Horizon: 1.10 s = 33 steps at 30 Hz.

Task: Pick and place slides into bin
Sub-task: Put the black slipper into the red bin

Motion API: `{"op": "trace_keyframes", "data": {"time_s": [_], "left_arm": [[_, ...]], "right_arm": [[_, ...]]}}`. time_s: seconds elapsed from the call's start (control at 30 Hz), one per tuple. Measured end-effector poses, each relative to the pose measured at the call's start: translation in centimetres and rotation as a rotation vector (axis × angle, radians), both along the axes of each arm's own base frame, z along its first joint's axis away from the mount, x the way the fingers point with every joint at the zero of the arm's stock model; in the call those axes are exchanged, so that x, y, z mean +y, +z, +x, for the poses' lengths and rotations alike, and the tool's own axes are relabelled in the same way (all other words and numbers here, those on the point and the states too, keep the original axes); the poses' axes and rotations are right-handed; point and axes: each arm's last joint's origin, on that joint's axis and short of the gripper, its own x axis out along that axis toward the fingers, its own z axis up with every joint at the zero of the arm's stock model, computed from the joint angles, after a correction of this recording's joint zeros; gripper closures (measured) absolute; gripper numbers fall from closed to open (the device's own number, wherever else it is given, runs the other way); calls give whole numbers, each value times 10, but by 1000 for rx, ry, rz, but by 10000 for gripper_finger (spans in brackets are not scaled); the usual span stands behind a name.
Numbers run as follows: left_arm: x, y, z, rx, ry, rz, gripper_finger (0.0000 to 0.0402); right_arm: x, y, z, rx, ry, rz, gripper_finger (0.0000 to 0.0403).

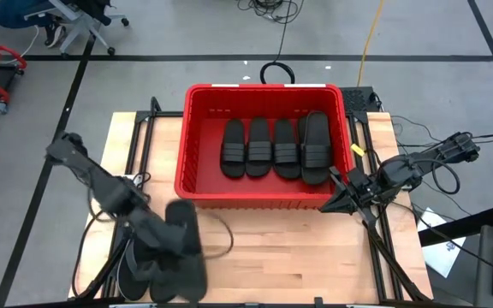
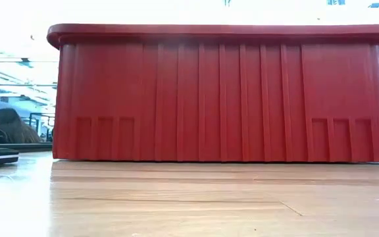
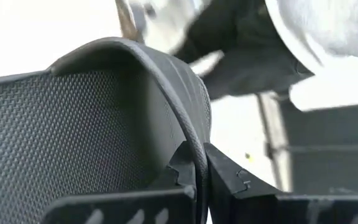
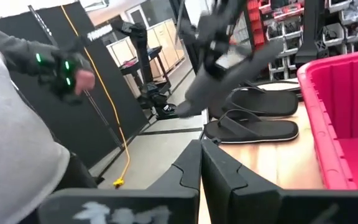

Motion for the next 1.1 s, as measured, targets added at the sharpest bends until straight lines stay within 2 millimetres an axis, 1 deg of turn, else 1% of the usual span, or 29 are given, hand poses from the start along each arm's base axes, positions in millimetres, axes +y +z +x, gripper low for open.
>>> {"op": "trace_keyframes", "data": {"time_s": [0.07, 0.23, 0.37, 0.43, 0.57, 0.63, 0.67, 0.77, 0.87, 0.97, 1.1], "left_arm": [[12, 24, -2, -79, 66, 59, 396], [45, 71, -7, -292, 289, 175, 398], [67, 97, -14, -467, 405, 266, 397], [80, 105, -17, -515, 468, 305, 399], [113, 113, -22, -502, 676, 358, 397], [129, 116, -20, -494, 755, 370, 398], [136, 117, -19, -492, 767, 369, 398], [157, 120, -13, -484, 730, 356, 398], [180, 117, -4, -489, 633, 365, 398], [208, 111, 7, -486, 569, 390, 399], [247, 107, 25, -554, 479, 392, 399]], "right_arm": [[0, 0, 0, -11, 2, -24, 403], [0, 0, 0, -42, 8, -89, 403], [-1, 1, 1, -68, -24, -133, 403], [-2, 1, 1, -69, -52, -140, 403], [-3, 2, 1, -94, -76, -164, 403], [-3, 3, 1, -116, -80, -186, 403], [-4, 4, 1, -120, -101, -197, 403], [-9, 5, -2, -127, -226, -228, 403], [-14, 7, -4, -140, -366, -283, 403], [-20, 9, -4, -139, -483, -319, 403], [-27, 12, -5, -150, -574, -295, 403]]}}
